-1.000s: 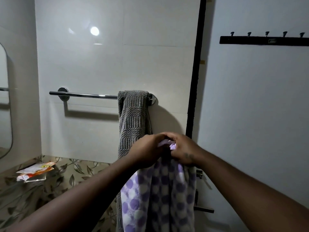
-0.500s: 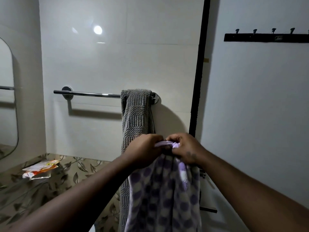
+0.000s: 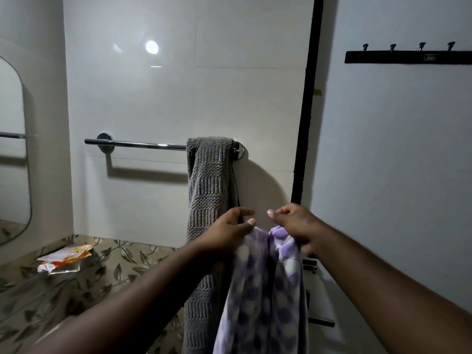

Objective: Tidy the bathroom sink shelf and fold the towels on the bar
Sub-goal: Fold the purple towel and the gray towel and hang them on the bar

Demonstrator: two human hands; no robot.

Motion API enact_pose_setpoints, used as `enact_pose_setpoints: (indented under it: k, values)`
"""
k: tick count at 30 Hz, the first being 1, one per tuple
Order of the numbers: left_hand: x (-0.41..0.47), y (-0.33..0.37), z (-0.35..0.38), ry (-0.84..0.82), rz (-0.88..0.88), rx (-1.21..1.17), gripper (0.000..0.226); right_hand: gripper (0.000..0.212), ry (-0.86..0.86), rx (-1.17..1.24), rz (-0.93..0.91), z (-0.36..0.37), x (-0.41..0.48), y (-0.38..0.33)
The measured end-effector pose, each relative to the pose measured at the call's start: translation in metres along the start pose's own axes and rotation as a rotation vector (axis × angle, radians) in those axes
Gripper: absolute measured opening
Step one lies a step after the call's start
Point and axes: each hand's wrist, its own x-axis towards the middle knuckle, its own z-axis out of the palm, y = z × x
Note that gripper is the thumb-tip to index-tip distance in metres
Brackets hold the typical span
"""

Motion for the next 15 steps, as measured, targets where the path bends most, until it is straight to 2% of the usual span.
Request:
enact_pose_setpoints:
  k: [2, 5, 8, 9, 12, 15]
  values:
    - [0.000, 0.001, 0.014, -0.017, -0.012, -0.067, 0.031, 0.024, -0.066, 0.112, 0.034, 0.009, -0.003, -0.006]
    - [0.002, 0.002, 0.027, -0.104, -0.060, -0.172, 0.033, 0.023, 0.019, 0.229, 0.001, 0.019, -0.005, -0.010]
    - [0.003, 0.004, 0.030, -0.199, -0.065, -0.094, 0.013, 0.029, 0.089, 0.260, -0.015, 0.022, -0.010, -0.012]
    - [0.003, 0.004, 0.030, -0.170, -0.056, -0.041, 0.010, 0.032, 0.081, 0.281, -0.013, 0.021, -0.013, -0.012]
    - [0.008, 0.000, 0.029, -0.041, -0.024, 0.064, 0.027, 0.034, 0.028, 0.283, -0.014, 0.019, -0.020, -0.012]
    - [0.012, -0.001, 0.025, 0.067, 0.003, 0.054, 0.025, 0.023, -0.047, 0.325, -0.041, 0.010, -0.024, -0.014]
